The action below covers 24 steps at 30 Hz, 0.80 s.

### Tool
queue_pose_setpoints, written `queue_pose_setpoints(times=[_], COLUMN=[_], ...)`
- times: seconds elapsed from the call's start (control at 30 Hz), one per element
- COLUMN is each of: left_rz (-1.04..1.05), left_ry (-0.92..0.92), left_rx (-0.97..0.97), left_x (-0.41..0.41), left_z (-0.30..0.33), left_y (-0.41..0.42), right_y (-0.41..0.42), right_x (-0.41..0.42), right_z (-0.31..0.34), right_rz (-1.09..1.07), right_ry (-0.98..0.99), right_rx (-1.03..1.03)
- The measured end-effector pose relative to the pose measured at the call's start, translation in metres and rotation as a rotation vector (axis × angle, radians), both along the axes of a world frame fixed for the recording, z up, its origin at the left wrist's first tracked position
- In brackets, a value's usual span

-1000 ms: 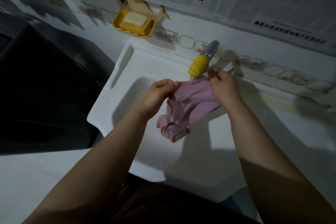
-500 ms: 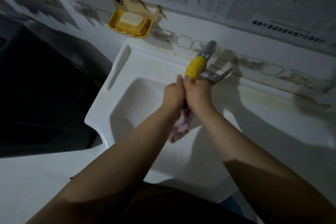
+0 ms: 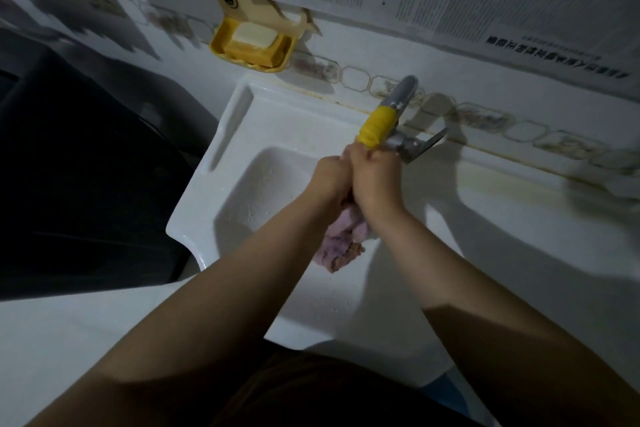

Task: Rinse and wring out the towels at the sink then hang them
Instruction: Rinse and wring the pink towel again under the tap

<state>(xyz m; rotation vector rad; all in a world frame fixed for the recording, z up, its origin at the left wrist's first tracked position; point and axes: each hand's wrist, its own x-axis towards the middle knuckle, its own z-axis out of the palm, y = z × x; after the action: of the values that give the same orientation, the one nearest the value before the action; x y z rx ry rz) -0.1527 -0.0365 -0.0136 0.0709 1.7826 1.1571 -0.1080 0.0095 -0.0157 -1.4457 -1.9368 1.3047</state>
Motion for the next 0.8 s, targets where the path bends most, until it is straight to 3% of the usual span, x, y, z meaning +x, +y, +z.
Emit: queue_pose_setpoints(times=[0.07,0.13,0.23,0.4,0.5,0.57,0.7,0.8], left_rz=[-0.013,-0.093,-0.180,-0.172,-0.285,-0.289,-0.362,-0.459], left_ry=[-0.043,-0.049,0.059,0.180,0.214,0.166,-0.007,0.096], left_rx=[0.028,0.048,0.073,0.152,0.220,0.289,0.311,0.278], left_x=[-0.001,0.004,0.002,-0.036,-0.046,-0.046,-0.036,-0.032], left_z=[0.000,0.000,0.012,0.010,0.009,0.005,-0.001,-0.015], left_y=[-0.004,-0.006,-0.008,-0.013,-0.015,-0.014,-0.021,-0.034], right_y=[-0.009,0.008,0.026,0.028,0.028,0.030,0.036,0.046], right_x=[0.001,0.003,0.008,0.016,0.029,0.031,0.029,0.033], right_z=[-0.004,-0.006,0.001,-0.006,0.004,0.006,0.010,0.012], right_rz=[0.064,-0.013,-0.101,0.201,0.546,0.645,0.499,0.259], right_ry=[-0.017,-0.037,0.163,-0.058,-0.185,-0.174,-0.049,0.041], right_rx=[0.062,0.009,-0.365,-0.538,-0.432,-0.368,-0.222,-0.206])
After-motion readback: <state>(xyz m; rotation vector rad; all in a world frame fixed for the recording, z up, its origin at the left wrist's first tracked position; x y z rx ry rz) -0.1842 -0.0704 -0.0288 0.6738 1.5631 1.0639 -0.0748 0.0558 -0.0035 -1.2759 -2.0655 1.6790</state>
